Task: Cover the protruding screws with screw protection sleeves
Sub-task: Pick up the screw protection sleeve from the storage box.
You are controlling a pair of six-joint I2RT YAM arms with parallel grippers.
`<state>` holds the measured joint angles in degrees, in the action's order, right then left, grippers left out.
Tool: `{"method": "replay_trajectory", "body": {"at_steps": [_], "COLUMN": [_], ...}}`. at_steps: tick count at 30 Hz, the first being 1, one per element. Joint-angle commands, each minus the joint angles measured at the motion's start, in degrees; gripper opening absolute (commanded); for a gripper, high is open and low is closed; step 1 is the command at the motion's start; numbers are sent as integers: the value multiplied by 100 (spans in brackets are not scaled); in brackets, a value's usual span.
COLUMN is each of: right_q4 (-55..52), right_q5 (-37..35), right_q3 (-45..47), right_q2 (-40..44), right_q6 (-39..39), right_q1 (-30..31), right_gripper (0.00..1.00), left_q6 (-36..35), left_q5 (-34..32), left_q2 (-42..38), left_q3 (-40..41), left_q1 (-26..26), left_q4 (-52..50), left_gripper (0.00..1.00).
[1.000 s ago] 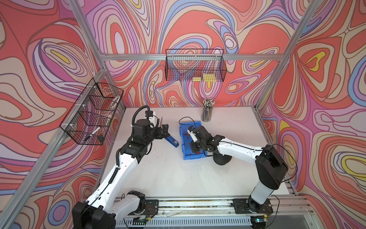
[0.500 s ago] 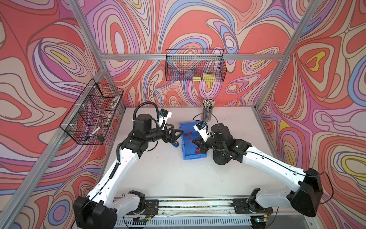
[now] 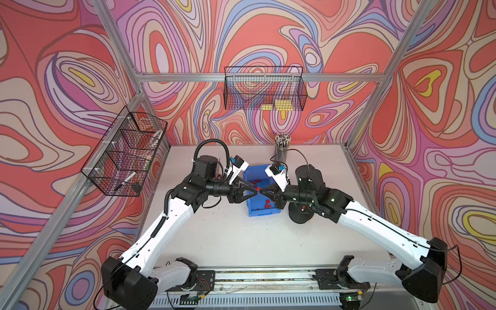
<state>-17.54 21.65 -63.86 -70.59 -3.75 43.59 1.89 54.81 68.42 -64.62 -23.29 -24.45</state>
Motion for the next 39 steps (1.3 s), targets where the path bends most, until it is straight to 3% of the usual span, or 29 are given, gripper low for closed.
{"method": "replay_trajectory", "body": {"at_steps": [1, 7, 13, 21, 28, 31, 39], "right_q4": [9, -48, -87, -240, -358, -423, -417], "right_q5": [188, 267, 301, 446, 360, 307, 310], "right_q3": [-160, -241, -294, -391, -390, -400, -422], "right_q2": [28, -51, -85, -186, -171, -166, -182], "right_q6": [-3, -5, 6, 39, 107, 138, 153], "right_q1": [8, 9, 9, 9, 7, 9, 6], "right_gripper": [0, 0, 0, 0, 0, 0, 0], "left_q6": [-152, -135, -110, -80, -110, -117, -101], "left_q5": [218, 162, 129, 114, 19, -136, -39], "left_q2": [13, 70, 138, 190, 163, 150, 172], "left_q3": [-125, -141, -175, -214, -228, -232, -226], "left_q1": [-44, -101, -123, -167, -184, -173, -179], "left_q4": [-121, -131, -125, -121, -139, -155, -147], "left_gripper": [42, 40, 26, 18, 25, 34, 20]}}
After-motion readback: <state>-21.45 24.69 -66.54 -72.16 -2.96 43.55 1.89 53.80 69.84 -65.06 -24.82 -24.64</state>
